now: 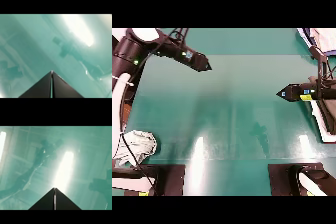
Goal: Fold the shirts.
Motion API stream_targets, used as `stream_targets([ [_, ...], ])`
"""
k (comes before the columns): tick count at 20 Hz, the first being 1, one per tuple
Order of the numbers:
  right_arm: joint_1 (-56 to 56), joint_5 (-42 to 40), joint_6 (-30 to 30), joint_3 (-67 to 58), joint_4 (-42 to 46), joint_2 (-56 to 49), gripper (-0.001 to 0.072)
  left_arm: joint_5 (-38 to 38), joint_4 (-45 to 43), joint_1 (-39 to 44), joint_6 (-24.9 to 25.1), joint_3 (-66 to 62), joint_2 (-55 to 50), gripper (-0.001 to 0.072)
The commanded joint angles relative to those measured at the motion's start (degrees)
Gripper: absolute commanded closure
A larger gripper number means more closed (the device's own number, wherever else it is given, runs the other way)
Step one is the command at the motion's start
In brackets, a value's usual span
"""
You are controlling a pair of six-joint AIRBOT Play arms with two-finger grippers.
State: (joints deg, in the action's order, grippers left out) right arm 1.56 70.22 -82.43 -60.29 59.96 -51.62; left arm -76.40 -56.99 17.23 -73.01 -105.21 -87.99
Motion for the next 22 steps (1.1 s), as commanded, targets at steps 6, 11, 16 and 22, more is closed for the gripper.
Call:
stream_targets([
  [6, 0.0, -0.3, 1.1, 0.0, 0.1, 0.0, 0.0695, -23.1, -34.0, -3.9, -13.2, 10.5, 17.2, 0.0684],
  [11, 0.0, -0.9, 2.6, 0.0, 0.1, 0.0, 0.0695, -24.8, -41.5, -3.9, -17.2, 34.0, 30.5, 0.0681],
  [16, 0.0, -1.2, 3.0, 0.0, 0.1, 0.0, 0.0694, -23.9, -52.7, -3.9, -23.1, 54.2, 33.7, 0.0090],
  [22, 0.0, -0.7, 3.0, 0.0, 0.1, 0.0, 0.0695, -14.6, -54.9, -3.9, -28.8, 67.8, 33.7, 0.0090],
])
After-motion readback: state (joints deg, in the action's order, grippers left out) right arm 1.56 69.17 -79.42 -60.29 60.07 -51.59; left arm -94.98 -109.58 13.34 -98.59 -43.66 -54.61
